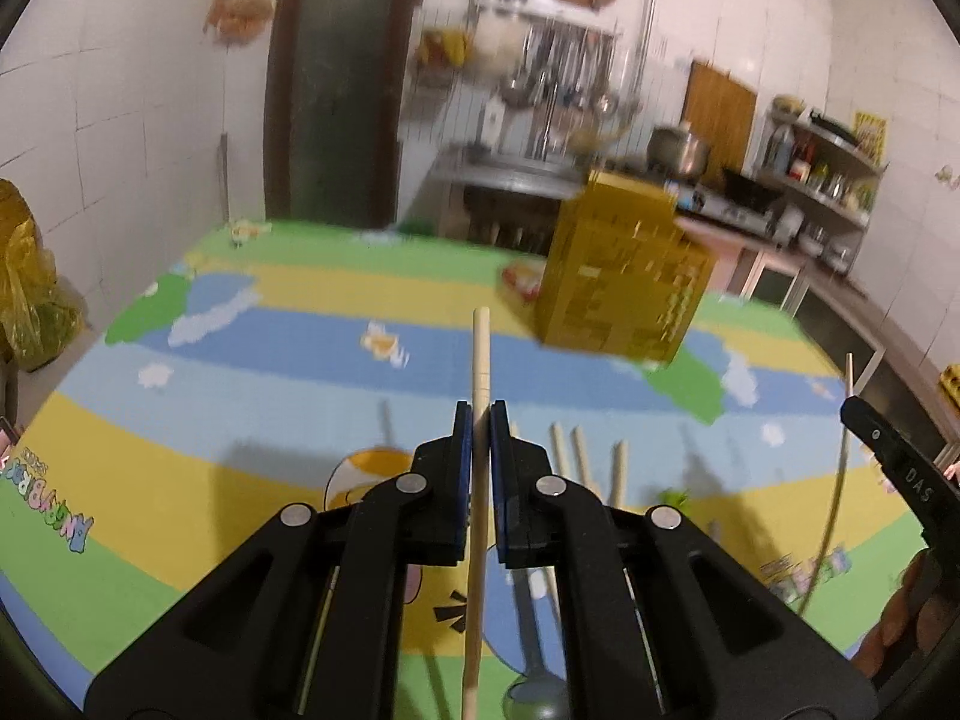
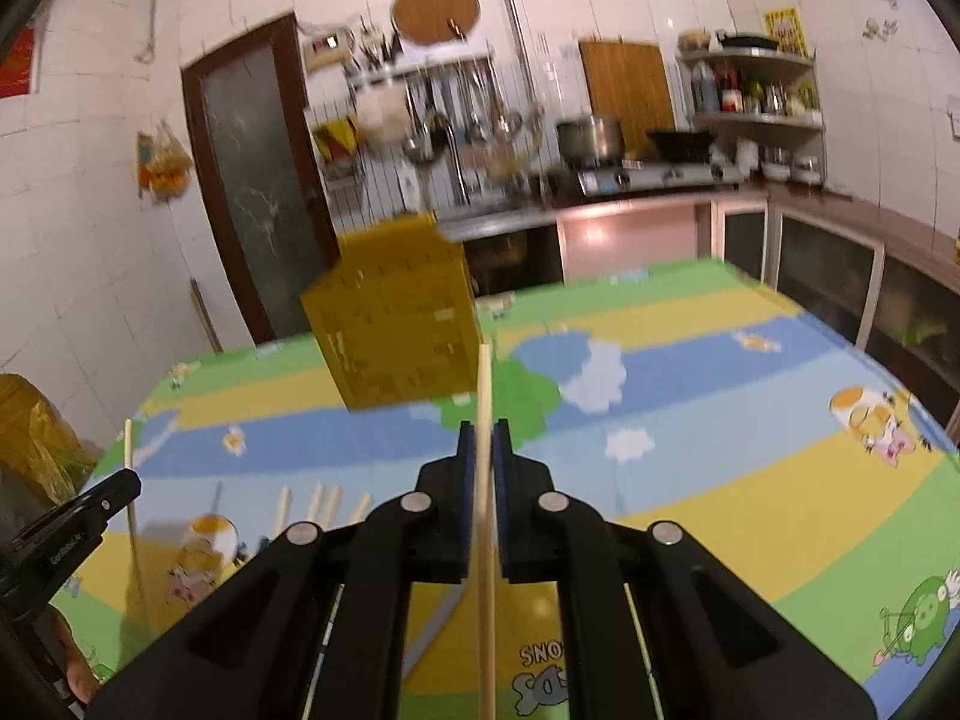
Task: Organize utensils
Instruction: 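Lift both held chopsticks and carry them over the yellow holder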
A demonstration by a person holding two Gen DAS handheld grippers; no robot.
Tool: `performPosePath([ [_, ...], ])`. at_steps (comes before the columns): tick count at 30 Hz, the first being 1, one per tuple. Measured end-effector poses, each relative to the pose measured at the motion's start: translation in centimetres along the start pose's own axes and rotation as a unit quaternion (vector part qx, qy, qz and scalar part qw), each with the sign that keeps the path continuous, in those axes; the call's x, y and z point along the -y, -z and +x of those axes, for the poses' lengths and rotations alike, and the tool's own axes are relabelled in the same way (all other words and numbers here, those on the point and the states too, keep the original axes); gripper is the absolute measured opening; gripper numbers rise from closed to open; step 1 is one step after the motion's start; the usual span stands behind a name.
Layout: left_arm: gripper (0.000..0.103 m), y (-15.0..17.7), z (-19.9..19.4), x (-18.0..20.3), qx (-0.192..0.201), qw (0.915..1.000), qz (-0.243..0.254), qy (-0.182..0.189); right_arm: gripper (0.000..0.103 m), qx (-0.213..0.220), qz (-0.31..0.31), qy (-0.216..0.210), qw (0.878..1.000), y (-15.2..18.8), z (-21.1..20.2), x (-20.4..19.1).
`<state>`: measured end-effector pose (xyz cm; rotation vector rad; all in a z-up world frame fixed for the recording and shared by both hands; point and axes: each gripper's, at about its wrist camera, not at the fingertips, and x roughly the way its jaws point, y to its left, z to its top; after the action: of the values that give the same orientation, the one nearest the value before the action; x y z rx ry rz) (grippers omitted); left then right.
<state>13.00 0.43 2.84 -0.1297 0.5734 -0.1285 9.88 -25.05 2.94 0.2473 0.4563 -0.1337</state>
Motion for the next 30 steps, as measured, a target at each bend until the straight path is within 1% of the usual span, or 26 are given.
performPosePath([
  [4,0.005,-0.5,-1.5,0.4,0.030,0.9995,0.000,0.010,0.006,0.028,-0.012,-0.004,1.000,-0.5,-1.3,-0.6],
  [6,0.005,-0.6,-2.0,0.7,0.044,0.9990,0.005,0.009,0.006,0.038,-0.023,0.000,0.999,-0.4,-1.6,-0.8],
  [10,0.005,0.0,-2.2,0.9,0.055,0.9984,0.017,0.001,0.006,0.043,-0.031,0.002,0.999,0.1,-1.7,-1.0],
  [12,0.005,0.1,-2.3,1.1,0.062,0.9978,0.023,-0.005,0.006,0.043,-0.026,-0.004,0.999,0.1,-2.0,-0.9],
  [14,0.005,-0.3,-2.7,1.0,0.068,0.9973,0.025,-0.003,0.006,0.055,-0.020,-0.005,0.998,-0.3,-2.6,-0.7],
  [17,0.005,-1.6,-3.4,1.3,0.091,0.9955,0.029,-0.003,0.006,0.081,-0.015,-0.011,0.997,-1.7,-3.7,-0.4],
  [19,0.005,-2.9,-3.7,1.9,0.105,0.9938,0.036,-0.001,0.006,0.098,-0.018,-0.013,0.995,-3.1,-3.9,-0.3],
  [22,0.005,-5.6,-3.7,3.4,0.138,0.9889,0.055,-0.002,0.006,0.128,-0.031,-0.010,0.991,-5.8,-3.5,-0.7],
  [25,0.005,-9.3,-2.9,5.2,0.172,0.9828,0.067,0.007,0.006,0.154,-0.032,-0.020,0.987,-9.1,-2.3,-0.9],
  [27,0.005,-11.5,-2.2,6.2,0.188,0.9794,0.072,0.015,0.006,0.178,-0.039,-0.016,0.983,-11.5,-1.1,-1.4],
  [30,0.005,-15.0,-0.8,7.4,0.213,0.9745,0.066,0.029,0.006,0.202,-0.045,-0.017,0.978,-14.8,1.1,-2.2],
])
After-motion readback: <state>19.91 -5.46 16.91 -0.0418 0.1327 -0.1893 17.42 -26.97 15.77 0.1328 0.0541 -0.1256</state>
